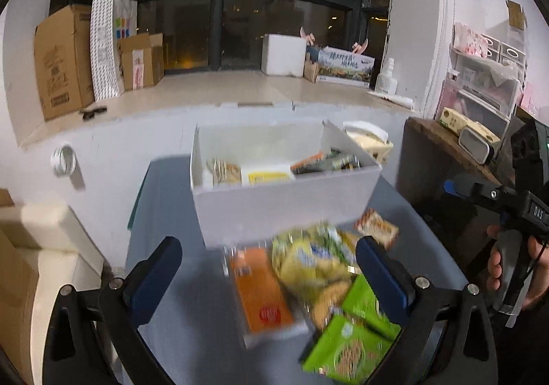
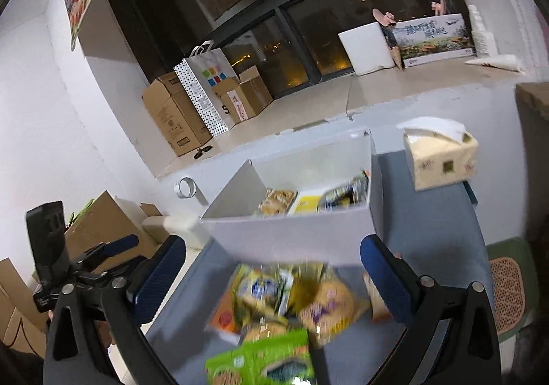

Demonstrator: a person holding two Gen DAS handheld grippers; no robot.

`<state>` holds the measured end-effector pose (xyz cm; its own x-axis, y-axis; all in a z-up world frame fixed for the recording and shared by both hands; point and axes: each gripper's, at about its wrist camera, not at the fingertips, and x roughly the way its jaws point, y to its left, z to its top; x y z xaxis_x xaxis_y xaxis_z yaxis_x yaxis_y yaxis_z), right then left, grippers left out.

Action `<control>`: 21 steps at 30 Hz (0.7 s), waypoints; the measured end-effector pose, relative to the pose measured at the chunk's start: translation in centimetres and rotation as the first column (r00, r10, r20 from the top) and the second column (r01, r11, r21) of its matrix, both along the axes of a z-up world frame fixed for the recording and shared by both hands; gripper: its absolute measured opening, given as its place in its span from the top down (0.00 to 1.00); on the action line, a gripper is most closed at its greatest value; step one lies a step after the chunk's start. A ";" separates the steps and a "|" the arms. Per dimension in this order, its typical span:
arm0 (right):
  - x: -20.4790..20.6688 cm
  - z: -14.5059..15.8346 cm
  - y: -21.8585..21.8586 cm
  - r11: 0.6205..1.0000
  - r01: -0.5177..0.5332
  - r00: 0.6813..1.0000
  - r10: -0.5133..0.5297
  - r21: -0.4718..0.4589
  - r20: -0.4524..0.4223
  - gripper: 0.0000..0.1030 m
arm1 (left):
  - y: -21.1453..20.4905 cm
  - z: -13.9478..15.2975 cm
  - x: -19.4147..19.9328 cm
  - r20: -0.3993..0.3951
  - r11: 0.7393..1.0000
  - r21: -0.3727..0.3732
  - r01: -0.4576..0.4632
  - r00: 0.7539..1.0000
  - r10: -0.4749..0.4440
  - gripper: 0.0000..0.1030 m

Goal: Organize snacks
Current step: 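Return to the pile and grasp a green seaweed bag with the right gripper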

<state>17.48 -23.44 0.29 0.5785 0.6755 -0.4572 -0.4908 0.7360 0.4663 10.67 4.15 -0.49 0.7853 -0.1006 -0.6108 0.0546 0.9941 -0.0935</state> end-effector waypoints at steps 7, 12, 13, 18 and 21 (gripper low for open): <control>-5.5 -4.3 -1.0 0.999 0.041 0.998 -0.042 -0.004 -0.048 0.00 | -0.4 -2.9 -3.4 -0.035 0.999 -0.051 -0.002 0.999 0.001 0.00; -6.3 -5.8 -1.3 0.991 0.019 0.997 -0.029 -0.133 -0.076 0.00 | -0.7 -3.4 -4.6 -0.036 0.998 -0.056 0.005 0.999 -0.007 0.00; -6.3 -5.9 -1.4 0.991 0.006 0.996 -0.017 -0.137 -0.083 0.00 | -0.7 -3.6 -4.7 -0.040 0.999 -0.054 0.001 0.999 -0.003 0.00; -5.9 -7.0 0.9 0.965 -0.134 0.986 0.107 -0.226 -0.128 0.00 | -1.6 -4.3 -4.7 -0.062 0.999 -0.033 0.007 0.998 -0.009 0.00; -5.2 -8.2 2.8 0.939 -0.203 0.972 0.160 -0.279 -0.169 0.00 | -2.3 -4.7 -4.9 -0.065 1.000 -0.017 0.025 0.998 -0.026 0.00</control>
